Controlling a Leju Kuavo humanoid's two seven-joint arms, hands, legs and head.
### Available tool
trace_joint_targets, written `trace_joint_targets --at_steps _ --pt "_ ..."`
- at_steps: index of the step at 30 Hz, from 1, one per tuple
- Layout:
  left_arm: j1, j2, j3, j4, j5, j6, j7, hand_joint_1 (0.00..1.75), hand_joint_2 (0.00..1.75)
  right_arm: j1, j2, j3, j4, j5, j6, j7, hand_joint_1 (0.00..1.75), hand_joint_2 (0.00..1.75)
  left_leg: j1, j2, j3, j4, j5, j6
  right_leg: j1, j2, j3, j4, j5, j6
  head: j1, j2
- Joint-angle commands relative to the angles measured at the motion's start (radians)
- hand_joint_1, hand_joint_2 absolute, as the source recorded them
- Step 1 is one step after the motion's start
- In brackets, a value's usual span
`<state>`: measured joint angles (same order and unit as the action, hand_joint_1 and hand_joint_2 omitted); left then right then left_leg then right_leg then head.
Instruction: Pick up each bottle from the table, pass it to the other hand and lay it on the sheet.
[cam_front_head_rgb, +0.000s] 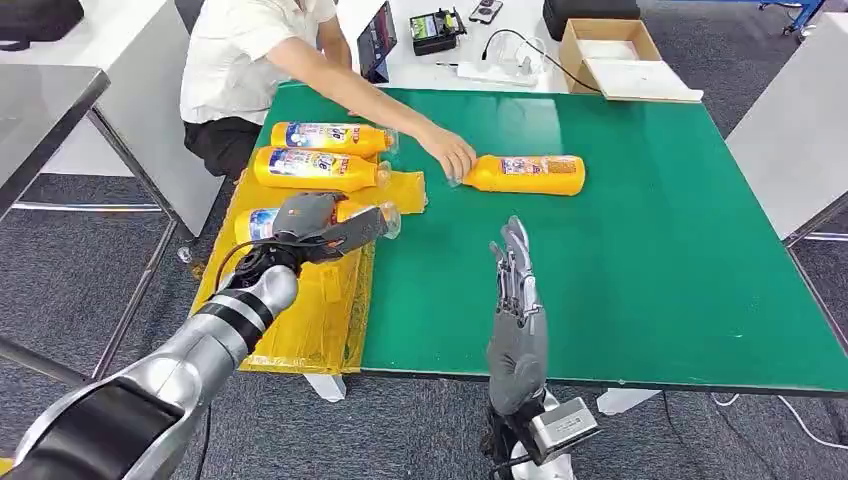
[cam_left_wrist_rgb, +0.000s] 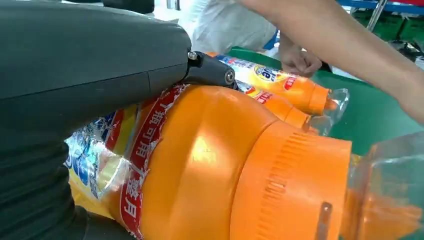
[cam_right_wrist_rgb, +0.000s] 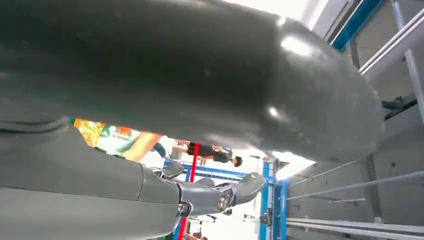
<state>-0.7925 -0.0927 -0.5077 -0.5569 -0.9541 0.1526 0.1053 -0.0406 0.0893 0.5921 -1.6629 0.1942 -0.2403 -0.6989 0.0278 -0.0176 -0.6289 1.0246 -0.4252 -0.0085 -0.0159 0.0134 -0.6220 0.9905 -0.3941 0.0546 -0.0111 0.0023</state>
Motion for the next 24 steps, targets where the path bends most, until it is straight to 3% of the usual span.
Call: trace_joint_targets --at_steps 1,7,14,19,20,21,24 --pt "-0.166 -0.001 -0.059 0.237 -0.064 -0.206 0.091 1.75 1.75 -0.014 0.004 -0.023 0.040 -0.011 0.029 0.001 0.00 0.00 0.000 0.001 0.002 0.001 -0.001 0.002 0.001 -0.001 0.002 0.000 -0.001 -0.002 0.000 0.000" --pt "-0.164 0.015 -0.031 0.300 -0.026 -0.381 0.040 1.75 1.75 -0.047 0.008 -0.001 0.100 -0.027 0.051 0.001 0.00 0.00 0.000 0.003 0.004 0.000 -0.001 0.002 0.001 0.001 0.003 -0.001 0.000 -0.002 0.000 0.000" --pt "-0.146 0.023 -0.055 0.313 -0.055 -0.395 0.071 1.75 1.75 -0.056 0.009 0.007 0.128 -0.034 0.061 0.001 0.00 0.00 0.000 0.004 0.005 -0.001 -0.002 0.002 0.001 0.001 0.005 -0.001 -0.001 -0.002 0.000 0.000" --pt "-0.111 0.034 0.008 0.299 0.010 -0.388 0.027 1.71 1.75 -0.057 0.005 0.024 0.139 -0.046 0.062 0.001 0.00 0.00 0.000 0.003 0.003 -0.001 -0.001 0.001 0.000 0.002 0.002 0.000 0.000 -0.001 0.000 0.000" --pt "-0.103 0.030 0.027 0.299 0.028 -0.359 0.013 0.16 1.75 -0.058 0.001 0.029 0.138 -0.049 0.061 0.001 0.00 0.00 0.000 0.004 0.005 -0.002 -0.001 0.002 0.001 0.003 0.005 -0.001 0.000 -0.002 0.000 0.000" --pt "-0.098 0.027 0.046 0.298 0.048 -0.353 0.000 0.03 1.75 -0.059 -0.002 0.032 0.136 -0.048 0.060 0.001 0.00 0.00 0.000 0.003 0.003 -0.001 -0.001 0.001 0.000 0.002 0.003 -0.001 0.000 -0.001 0.000 0.000" --pt "-0.077 0.023 0.108 0.292 0.120 -0.359 -0.079 0.00 1.75 -0.066 -0.009 0.040 0.132 -0.066 0.066 0.001 0.00 0.00 0.000 0.003 0.005 -0.002 -0.001 0.002 0.001 0.002 0.004 -0.001 0.000 -0.002 0.000 0.000"
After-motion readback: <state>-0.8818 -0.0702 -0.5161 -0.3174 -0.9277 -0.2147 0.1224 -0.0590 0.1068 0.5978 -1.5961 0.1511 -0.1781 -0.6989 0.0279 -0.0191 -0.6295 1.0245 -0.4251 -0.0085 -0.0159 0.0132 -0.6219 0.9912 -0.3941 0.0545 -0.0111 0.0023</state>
